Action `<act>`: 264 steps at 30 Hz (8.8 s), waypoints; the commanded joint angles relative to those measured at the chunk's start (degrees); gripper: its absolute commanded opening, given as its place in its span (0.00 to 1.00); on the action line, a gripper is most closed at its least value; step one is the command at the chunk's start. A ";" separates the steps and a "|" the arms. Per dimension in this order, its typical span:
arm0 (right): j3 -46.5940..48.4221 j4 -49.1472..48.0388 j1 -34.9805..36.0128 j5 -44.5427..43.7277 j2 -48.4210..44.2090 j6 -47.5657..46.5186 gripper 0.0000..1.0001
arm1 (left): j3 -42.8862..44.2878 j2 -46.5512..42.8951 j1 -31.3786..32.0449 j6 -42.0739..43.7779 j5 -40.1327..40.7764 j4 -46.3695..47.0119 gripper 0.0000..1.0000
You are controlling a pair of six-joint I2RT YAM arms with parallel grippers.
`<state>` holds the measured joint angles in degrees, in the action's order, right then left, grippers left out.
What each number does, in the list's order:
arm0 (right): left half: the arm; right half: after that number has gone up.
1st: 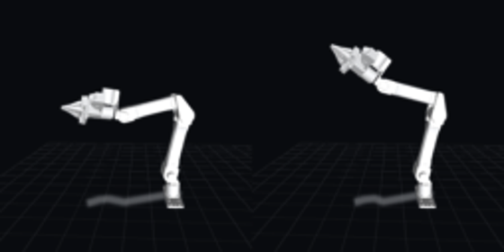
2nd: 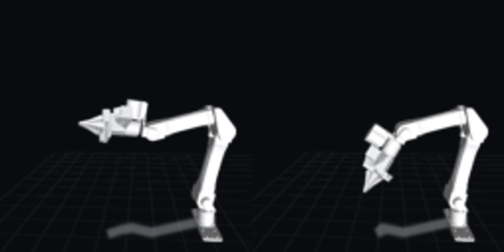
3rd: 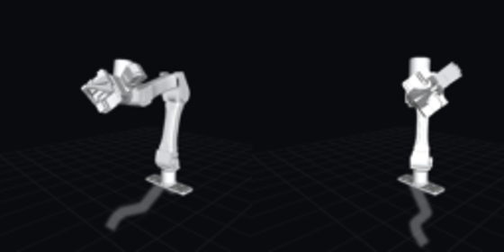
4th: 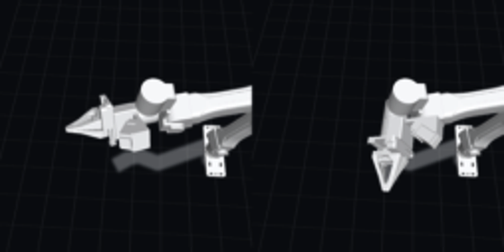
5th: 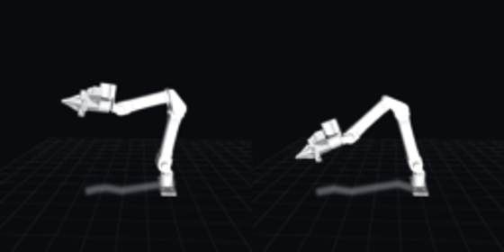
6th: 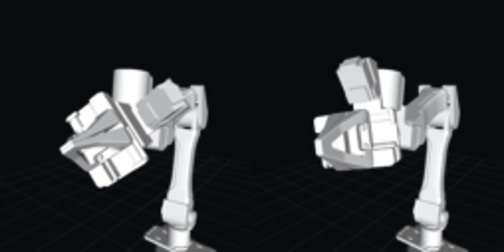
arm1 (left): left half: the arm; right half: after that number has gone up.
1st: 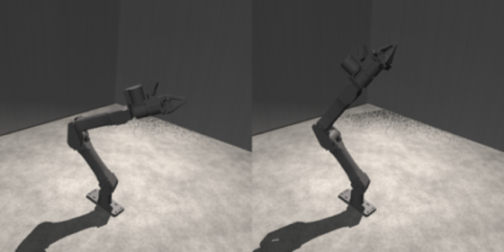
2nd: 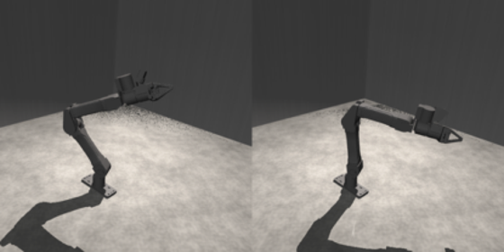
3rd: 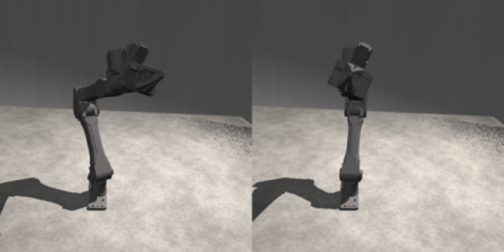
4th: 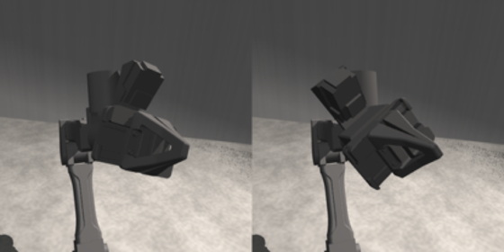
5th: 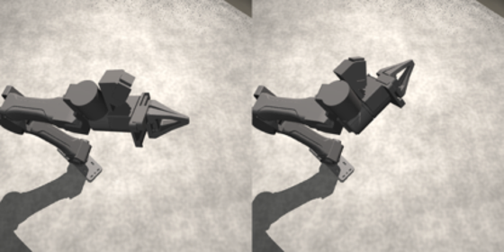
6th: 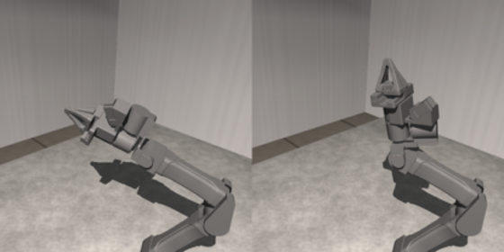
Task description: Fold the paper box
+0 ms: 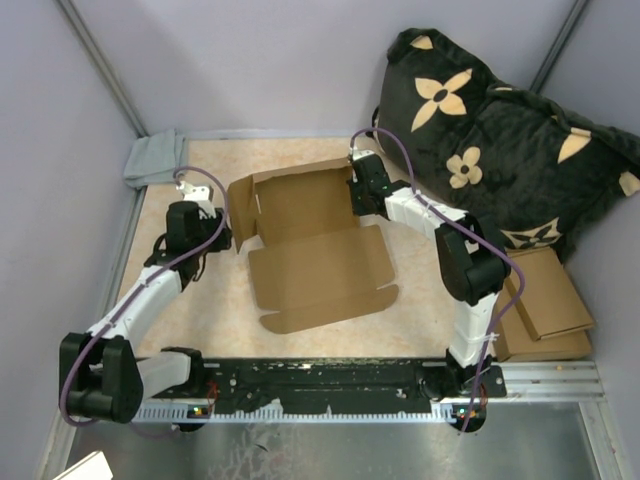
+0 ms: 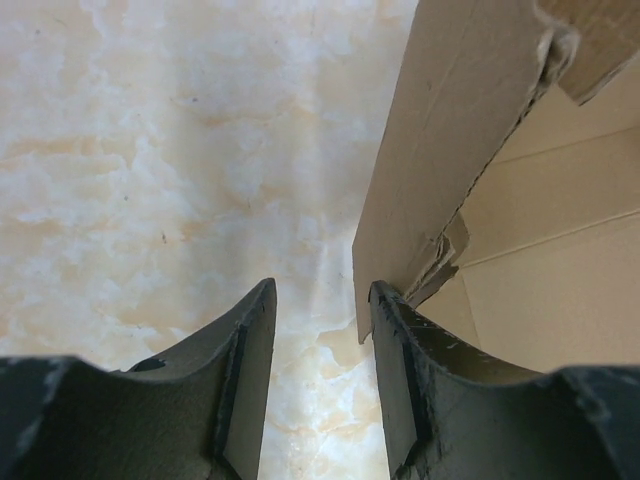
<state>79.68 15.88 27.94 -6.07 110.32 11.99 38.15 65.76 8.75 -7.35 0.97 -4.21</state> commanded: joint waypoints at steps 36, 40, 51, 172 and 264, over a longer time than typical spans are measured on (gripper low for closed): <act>-7.32 -8.30 0.00 10.22 -6.06 -1.69 0.01 | 0.78 7.67 0.02 -0.82 -20.08 24.54 0.53; -8.11 -9.80 0.37 11.26 -6.36 -1.64 0.01 | 0.52 8.64 0.24 -3.55 -18.58 26.99 0.54; -8.59 -9.65 2.23 9.55 -6.59 -1.74 0.01 | 4.55 15.81 3.05 -3.52 -8.84 25.10 0.53; 61.38 36.13 -2.45 -6.50 34.34 3.50 0.18 | 8.35 -13.89 17.85 -22.13 14.94 -17.35 0.39; 15.04 30.22 16.27 1.93 -11.35 3.80 0.64 | 11.46 -8.50 17.92 -20.49 12.53 -10.83 0.38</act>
<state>92.29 49.65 50.09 2.74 100.31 25.39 48.47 59.13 26.85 -27.18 13.34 -16.60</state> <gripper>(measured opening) 0.660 0.383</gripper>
